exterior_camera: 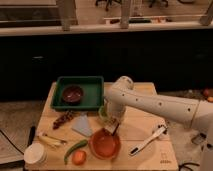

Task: Wipe red bowl with eraser

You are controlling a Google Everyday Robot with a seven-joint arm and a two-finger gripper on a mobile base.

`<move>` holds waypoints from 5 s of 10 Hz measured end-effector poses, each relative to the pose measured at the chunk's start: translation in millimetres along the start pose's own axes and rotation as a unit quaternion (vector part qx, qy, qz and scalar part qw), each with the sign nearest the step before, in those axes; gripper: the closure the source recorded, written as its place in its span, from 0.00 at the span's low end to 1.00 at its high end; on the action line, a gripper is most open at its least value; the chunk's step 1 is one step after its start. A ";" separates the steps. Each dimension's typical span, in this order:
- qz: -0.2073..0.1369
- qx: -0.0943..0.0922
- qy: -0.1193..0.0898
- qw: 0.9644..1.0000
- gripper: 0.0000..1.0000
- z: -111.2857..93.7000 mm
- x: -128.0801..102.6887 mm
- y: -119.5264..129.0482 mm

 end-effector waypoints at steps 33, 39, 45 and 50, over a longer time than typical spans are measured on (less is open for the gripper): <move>-0.008 -0.017 0.017 1.000 1.00 -3.0 -59.1 29.7; -0.095 0.006 -0.028 0.995 1.00 -0.3 -100.4 8.1; -0.047 -0.010 -0.041 0.998 1.00 -3.9 -134.3 65.1; -0.003 -0.035 -0.014 0.999 1.00 -6.7 -86.1 82.4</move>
